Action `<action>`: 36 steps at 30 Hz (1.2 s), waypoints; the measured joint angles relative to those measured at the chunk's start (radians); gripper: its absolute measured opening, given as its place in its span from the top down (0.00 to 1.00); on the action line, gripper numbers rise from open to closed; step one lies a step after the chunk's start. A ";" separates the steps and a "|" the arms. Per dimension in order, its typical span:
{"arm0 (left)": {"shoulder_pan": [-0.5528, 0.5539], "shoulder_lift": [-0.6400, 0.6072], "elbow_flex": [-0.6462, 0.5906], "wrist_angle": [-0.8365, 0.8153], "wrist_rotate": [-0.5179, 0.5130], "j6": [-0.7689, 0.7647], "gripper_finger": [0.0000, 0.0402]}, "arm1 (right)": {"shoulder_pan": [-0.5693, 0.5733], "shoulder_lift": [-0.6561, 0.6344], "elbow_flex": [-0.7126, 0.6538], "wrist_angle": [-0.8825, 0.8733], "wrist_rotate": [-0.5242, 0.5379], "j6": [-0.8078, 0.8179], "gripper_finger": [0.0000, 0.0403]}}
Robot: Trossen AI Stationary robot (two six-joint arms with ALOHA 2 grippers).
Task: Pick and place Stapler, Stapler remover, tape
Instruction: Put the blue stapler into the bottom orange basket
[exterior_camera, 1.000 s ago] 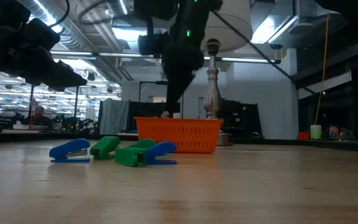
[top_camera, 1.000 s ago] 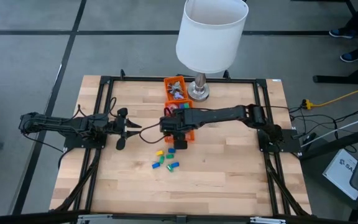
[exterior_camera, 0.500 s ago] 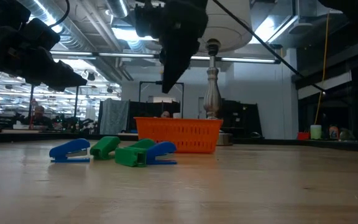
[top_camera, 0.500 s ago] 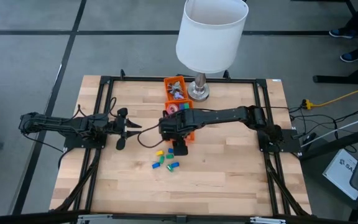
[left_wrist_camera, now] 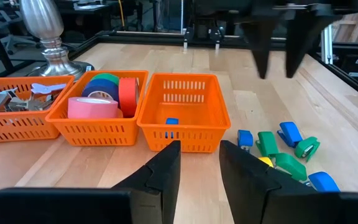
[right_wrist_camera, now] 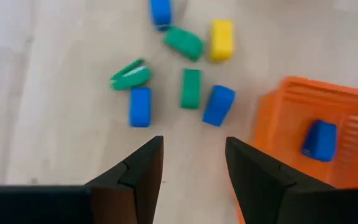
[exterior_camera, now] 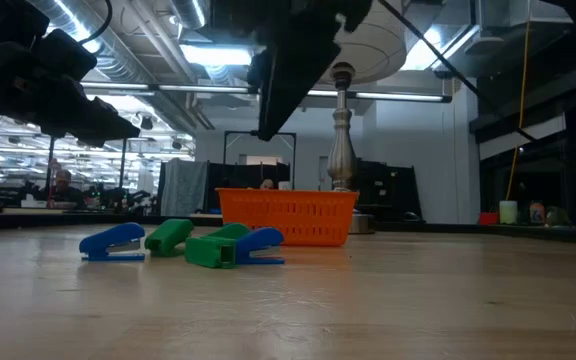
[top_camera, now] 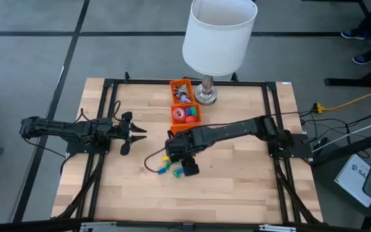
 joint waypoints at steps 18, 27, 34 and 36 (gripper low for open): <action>0.000 0.000 0.000 0.000 0.000 0.000 0.73 | 0.047 0.000 -0.210 0.287 -0.180 0.062 0.56; 0.000 0.000 0.000 0.000 0.000 0.000 0.72 | 0.045 0.000 -0.216 0.252 -0.167 -0.025 0.56; 0.000 0.000 0.000 0.000 0.000 0.000 0.73 | 0.044 0.013 -0.216 0.238 -0.121 -0.050 0.56; 0.000 0.000 0.000 0.000 0.000 0.000 0.73 | 0.044 0.022 -0.216 0.247 -0.111 -0.050 0.56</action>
